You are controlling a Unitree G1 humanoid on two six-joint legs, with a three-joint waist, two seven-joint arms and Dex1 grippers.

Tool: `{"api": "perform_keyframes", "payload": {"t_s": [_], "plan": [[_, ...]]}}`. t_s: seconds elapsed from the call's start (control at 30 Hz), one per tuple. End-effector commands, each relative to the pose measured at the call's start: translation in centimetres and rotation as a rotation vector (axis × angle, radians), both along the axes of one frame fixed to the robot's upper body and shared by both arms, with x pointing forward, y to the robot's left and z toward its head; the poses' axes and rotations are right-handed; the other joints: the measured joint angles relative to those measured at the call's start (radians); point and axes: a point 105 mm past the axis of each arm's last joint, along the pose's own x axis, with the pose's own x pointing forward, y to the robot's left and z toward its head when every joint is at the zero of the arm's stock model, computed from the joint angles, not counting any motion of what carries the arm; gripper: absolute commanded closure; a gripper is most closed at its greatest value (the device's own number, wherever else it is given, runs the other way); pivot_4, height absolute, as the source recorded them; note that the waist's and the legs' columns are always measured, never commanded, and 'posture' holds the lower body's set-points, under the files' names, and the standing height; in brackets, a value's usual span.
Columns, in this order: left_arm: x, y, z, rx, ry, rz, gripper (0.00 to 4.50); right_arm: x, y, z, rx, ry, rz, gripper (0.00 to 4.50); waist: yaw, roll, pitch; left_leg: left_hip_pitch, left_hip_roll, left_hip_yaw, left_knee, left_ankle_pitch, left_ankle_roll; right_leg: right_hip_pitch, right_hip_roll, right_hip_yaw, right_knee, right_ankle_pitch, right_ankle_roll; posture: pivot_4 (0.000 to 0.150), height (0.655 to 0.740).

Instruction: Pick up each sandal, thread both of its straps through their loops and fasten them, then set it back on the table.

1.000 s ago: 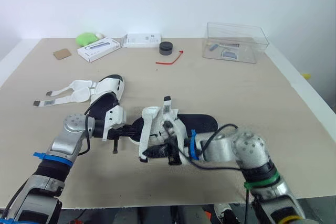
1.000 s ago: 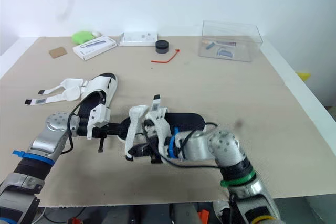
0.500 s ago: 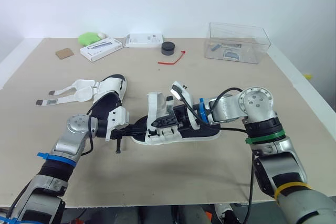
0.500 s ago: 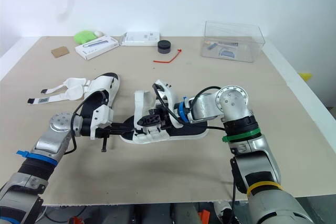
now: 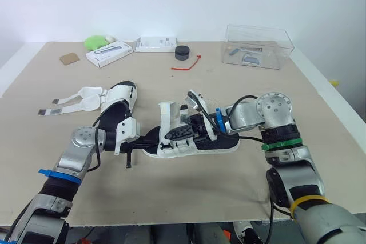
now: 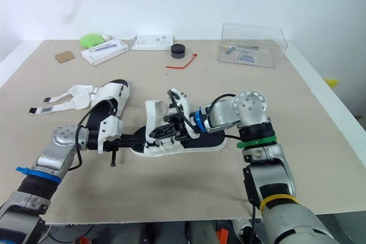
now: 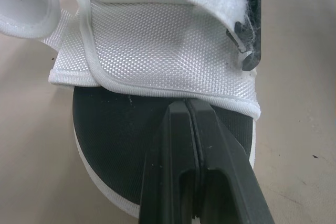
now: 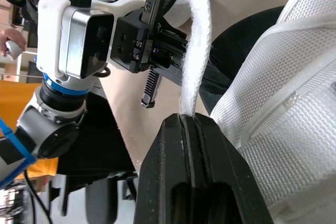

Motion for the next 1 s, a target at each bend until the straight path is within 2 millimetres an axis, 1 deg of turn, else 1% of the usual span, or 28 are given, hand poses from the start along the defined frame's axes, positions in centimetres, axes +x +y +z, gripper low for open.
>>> {"api": "perform_keyframes", "payload": {"t_s": [0.03,0.1,0.27,0.43,0.57,0.77,1.0], "plan": [[-0.8,1.0,-2.8,0.091,0.088,0.025,4.50,0.5,0.2,1.4,0.047,0.009,-0.006,4.42,-0.001,0.000,0.000,0.000,0.000,0.000,0.000,0.000,0.000,0.000,0.000,0.000,0.000,0.000,0.000,0.150,0.7400],[-0.9,1.1,-2.9,0.092,0.089,0.028,4.50,0.6,0.3,1.5,0.058,0.023,-0.010,4.42,-0.002,0.000,0.000,0.000,0.000,0.000,0.000,0.000,0.000,0.000,0.000,0.001,0.000,0.000,0.000,0.150,0.7400],[-1.0,1.1,-3.1,0.098,0.089,0.031,4.50,0.0,0.4,1.4,0.066,0.035,0.014,4.42,-0.002,0.000,0.000,0.000,0.000,0.000,0.000,0.000,0.000,0.000,0.000,0.000,0.000,0.000,0.000,0.150,0.7400],[-1.0,1.1,-3.2,0.100,0.088,0.027,4.50,0.1,0.3,1.2,0.065,0.053,0.001,4.42,-0.003,0.000,0.000,0.000,0.000,0.000,0.000,0.000,0.000,0.000,0.000,0.001,0.000,0.000,0.000,0.150,0.7400],[-0.9,1.0,-3.2,0.102,0.088,0.024,4.50,-0.4,-0.2,0.0,0.018,0.049,0.003,4.42,-0.003,0.000,0.000,0.000,0.000,0.000,0.000,0.000,0.000,0.000,0.001,0.000,0.000,0.000,0.000,0.150,0.7400],[-0.9,0.9,-3.2,0.101,0.085,0.023,4.50,-0.8,-0.4,-0.8,-0.007,0.060,0.011,4.42,-0.003,0.000,0.000,0.000,0.000,0.000,0.000,0.000,0.000,0.000,0.000,0.001,0.000,0.000,0.000,0.150,0.7400],[-0.8,0.8,-3.4,0.101,0.084,0.024,4.50,-0.7,-1.4,-2.0,-0.107,0.027,-0.014,4.42,-0.002,0.001,-0.001,0.000,0.000,0.000,0.000,0.000,0.001,0.000,0.000,0.001,-0.001,-0.002,0.002,0.150,0.7400]]}}
